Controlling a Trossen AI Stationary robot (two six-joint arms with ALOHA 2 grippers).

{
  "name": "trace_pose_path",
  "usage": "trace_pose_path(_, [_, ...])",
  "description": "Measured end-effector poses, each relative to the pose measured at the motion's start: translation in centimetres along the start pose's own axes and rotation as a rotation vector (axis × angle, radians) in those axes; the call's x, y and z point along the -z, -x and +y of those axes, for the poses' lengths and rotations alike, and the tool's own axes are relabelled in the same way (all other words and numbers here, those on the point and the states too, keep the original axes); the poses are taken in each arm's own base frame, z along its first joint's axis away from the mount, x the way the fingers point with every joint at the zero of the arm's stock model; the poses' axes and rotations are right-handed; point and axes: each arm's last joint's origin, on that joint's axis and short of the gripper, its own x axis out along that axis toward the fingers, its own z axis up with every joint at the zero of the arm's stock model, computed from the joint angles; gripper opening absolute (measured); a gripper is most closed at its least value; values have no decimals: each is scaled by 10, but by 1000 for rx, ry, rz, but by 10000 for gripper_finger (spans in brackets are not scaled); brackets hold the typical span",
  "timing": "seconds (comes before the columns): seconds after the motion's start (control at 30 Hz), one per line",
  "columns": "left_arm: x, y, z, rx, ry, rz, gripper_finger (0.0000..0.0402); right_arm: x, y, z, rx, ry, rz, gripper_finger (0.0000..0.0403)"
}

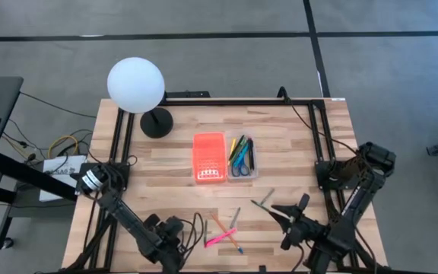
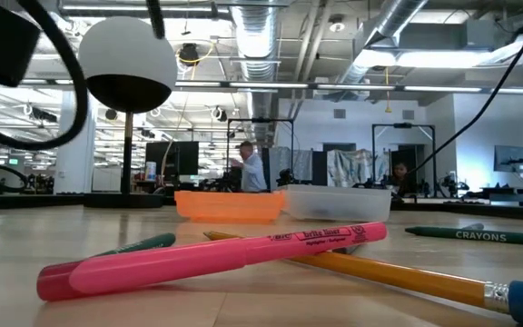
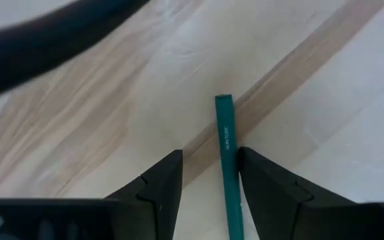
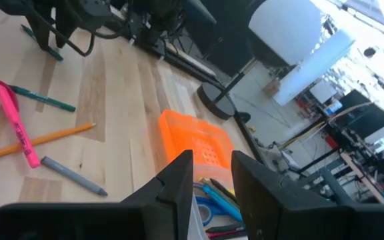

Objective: Pick & place school supplies into a supply box
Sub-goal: Put the green crayon into the orange supply box

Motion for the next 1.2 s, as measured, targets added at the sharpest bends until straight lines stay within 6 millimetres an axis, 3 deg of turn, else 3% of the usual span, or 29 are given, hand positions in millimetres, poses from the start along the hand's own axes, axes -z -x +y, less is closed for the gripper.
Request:
trace_pose_path(0.27, [-14, -2, -2, 13, -63, 74, 138, 0, -8, -1, -8, -8, 56, 97])
trace_pose_path(0.7, [-17, -2, -4, 36, -130, 53, 17, 0, -10, -1, -6, -8, 59, 97])
trace_pose_path(1.0, [-17, -2, -5, 44, -313, -42, 29, 0, -10, -1, -6, -7, 60, 97])
trace_pose_path(1.2, [-19, -3, -3, 1, -273, -133, 30, 0, -10, -1, -6, -7, 60, 97])
